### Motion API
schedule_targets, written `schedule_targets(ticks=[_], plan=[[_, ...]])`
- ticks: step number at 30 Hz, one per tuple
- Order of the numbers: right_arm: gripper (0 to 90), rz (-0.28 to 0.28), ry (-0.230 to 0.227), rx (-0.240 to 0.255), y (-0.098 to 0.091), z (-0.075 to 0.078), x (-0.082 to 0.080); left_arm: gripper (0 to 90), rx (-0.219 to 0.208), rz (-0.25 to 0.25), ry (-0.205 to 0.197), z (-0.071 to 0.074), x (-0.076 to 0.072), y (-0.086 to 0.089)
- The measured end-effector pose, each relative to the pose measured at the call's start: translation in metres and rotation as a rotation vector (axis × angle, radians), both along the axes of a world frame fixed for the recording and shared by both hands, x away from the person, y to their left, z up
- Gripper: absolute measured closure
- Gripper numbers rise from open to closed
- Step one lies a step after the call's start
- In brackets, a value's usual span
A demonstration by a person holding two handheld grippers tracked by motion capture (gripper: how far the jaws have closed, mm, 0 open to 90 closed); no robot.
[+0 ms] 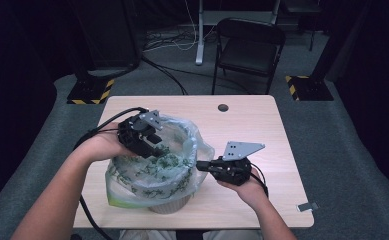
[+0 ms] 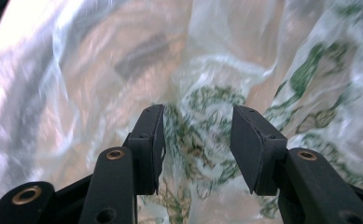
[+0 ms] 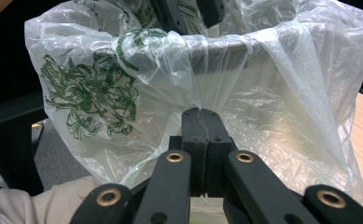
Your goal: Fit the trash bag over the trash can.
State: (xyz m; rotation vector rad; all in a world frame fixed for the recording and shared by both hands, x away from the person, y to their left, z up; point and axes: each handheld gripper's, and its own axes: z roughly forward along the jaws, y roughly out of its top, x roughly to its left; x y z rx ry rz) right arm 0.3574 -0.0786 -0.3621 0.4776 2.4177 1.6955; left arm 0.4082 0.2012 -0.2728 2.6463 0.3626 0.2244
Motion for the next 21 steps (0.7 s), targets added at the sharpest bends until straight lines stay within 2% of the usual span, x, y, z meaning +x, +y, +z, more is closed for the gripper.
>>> schedule_targets(ticks=[2, 6, 7, 8, 9, 11, 13, 14, 19, 21], plan=[[90.0, 0.0, 0.0, 0.002, 0.0, 0.0, 0.0, 56.1, 0.01, -0.028, -0.003, -0.004, -0.001, -0.006], [90.0, 0.0, -0.001, 0.004, 0.0, 0.0, -0.001, 59.0, 0.044, -0.134, 0.019, -0.014, -0.005, -0.029], [90.0, 0.0, -0.001, 0.004, 0.0, 0.0, 0.0, 59.6, 0.044, -0.134, 0.019, -0.014, -0.005, -0.029], [90.0, 0.0, 0.0, 0.004, 0.0, 0.0, 0.0, 59.8, 0.089, -0.183, 0.051, -0.025, -0.004, -0.041], [90.0, 0.0, 0.0, 0.005, -0.001, -0.001, 0.0, 59.9, 0.112, -0.2, 0.068, -0.031, -0.003, -0.045], [90.0, -0.001, 0.005, 0.007, -0.001, -0.002, 0.001, 60.6, 0.141, -0.211, 0.102, -0.042, -0.001, -0.051], [90.0, 0.001, 0.007, 0.008, -0.001, -0.002, 0.002, 60.5, 0.149, -0.206, 0.114, -0.047, 0.001, -0.053], [90.0, 0.002, 0.007, 0.008, -0.001, -0.002, 0.002, 60.3, 0.168, -0.195, 0.128, -0.054, 0.006, -0.055], [90.0, 0.003, 0.005, 0.008, -0.001, -0.002, 0.002, 59.1, 0.191, -0.191, 0.133, -0.065, 0.011, -0.059], [90.0, 0.003, 0.005, 0.009, -0.002, -0.002, 0.002, 58.6, 0.204, -0.188, 0.147, -0.071, 0.012, -0.06]])
